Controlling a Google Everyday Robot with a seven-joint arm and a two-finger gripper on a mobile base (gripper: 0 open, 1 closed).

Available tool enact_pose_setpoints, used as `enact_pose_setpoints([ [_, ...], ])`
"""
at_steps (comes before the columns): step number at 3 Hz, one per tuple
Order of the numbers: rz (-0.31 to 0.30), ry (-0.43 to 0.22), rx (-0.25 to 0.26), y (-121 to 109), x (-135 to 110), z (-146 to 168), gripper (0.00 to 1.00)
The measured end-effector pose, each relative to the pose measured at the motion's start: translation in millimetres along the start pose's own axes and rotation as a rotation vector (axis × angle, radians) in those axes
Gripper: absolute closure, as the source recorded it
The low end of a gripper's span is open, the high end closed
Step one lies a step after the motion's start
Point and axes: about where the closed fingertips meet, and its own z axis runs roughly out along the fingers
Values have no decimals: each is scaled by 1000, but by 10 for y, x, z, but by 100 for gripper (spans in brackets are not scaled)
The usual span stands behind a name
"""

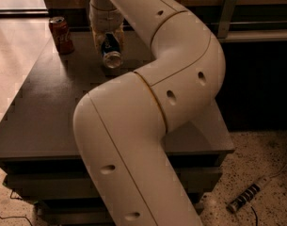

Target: Place pepsi can upright

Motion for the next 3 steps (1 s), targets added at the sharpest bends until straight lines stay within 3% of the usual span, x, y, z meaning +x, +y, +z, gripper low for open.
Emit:
enact_pose_setpoints([
  [2, -73, -142, -41, -158, 43, -581, 100],
  [3, -190, -270, -126, -181, 38, -837, 100],
])
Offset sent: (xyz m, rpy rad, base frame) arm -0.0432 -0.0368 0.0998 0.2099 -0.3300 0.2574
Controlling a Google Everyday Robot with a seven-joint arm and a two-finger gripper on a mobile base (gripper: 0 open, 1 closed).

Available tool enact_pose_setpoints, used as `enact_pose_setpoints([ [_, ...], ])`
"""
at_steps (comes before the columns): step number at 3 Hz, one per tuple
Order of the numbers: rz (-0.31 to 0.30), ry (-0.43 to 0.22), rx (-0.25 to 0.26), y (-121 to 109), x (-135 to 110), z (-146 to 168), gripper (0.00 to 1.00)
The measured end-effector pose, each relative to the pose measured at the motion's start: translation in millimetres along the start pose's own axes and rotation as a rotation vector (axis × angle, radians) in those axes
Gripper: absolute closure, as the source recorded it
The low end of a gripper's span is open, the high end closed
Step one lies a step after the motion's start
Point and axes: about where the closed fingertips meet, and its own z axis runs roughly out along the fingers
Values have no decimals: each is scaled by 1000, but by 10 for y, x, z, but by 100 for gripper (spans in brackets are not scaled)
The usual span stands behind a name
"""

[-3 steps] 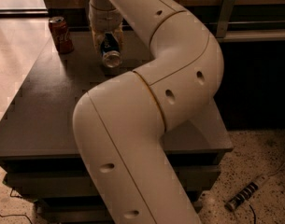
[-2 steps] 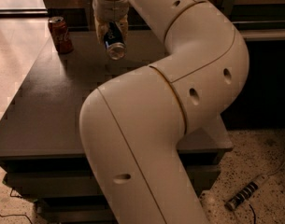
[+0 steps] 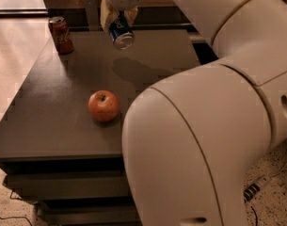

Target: Place pepsi can upright

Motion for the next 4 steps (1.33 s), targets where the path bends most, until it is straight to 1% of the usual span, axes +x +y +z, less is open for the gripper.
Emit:
enact_pose_setpoints([
  [1, -161, -136, -111, 10, -50, -179, 100],
  [2, -278, -212, -179, 25, -68, -243, 100],
  [3, -456, -342, -208, 84, -37, -223, 100],
  [4, -610, -411, -200, 188, -21, -89, 100],
])
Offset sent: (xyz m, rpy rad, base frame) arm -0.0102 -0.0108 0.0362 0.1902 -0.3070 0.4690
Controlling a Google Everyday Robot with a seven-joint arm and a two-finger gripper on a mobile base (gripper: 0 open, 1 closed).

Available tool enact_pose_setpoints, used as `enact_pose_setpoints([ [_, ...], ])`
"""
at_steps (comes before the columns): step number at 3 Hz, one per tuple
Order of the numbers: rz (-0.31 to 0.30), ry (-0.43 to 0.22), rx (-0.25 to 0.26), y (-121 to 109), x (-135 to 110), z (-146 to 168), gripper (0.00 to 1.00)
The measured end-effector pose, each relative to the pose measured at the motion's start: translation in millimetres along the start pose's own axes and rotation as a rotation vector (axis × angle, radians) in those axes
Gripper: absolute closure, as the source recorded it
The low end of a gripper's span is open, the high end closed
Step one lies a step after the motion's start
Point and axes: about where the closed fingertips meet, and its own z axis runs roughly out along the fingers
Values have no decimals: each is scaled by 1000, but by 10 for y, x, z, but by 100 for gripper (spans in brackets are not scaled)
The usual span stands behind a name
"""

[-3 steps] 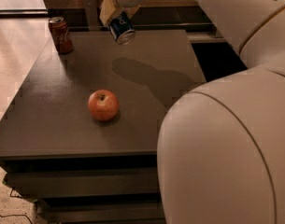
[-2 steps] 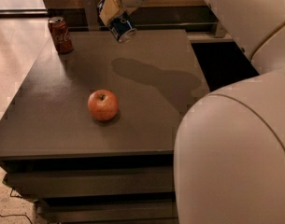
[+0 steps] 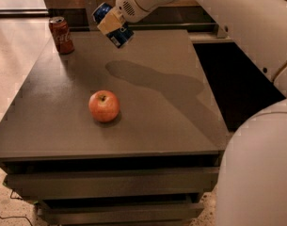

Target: Place pepsi can upright

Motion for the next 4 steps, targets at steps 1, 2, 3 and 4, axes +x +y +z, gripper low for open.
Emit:
enact_pose_setpoints([
  [1, 0, 0, 0, 1, 0, 1, 100],
  [2, -23, -77, -14, 24, -16, 67, 100],
  [3, -47, -228, -48, 29, -30, 175, 100],
  [4, -99, -372, -88, 59, -5, 274, 100],
])
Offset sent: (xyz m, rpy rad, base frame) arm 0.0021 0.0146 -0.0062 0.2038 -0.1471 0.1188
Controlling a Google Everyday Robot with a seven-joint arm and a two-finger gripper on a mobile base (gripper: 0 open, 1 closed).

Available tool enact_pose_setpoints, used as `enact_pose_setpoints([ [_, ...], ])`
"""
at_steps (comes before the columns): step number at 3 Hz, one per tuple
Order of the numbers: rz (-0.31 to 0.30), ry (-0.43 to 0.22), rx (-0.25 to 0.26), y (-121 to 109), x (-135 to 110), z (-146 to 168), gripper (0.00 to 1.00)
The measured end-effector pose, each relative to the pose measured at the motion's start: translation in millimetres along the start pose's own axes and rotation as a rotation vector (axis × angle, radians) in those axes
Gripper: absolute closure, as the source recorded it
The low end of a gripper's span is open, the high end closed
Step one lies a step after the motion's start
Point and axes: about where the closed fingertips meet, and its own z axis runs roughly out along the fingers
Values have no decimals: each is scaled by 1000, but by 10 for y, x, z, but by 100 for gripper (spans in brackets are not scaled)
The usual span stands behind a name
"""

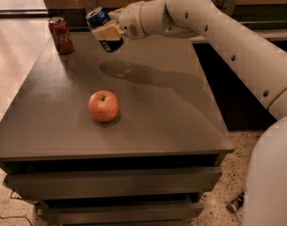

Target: Place pepsi can upright

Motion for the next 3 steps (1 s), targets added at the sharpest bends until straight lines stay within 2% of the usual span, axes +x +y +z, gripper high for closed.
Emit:
enact_pose_setpoints([
  [1, -1, -110, -20, -20, 155, 8, 100],
  [3, 33, -207, -1, -25, 417, -47, 100],
])
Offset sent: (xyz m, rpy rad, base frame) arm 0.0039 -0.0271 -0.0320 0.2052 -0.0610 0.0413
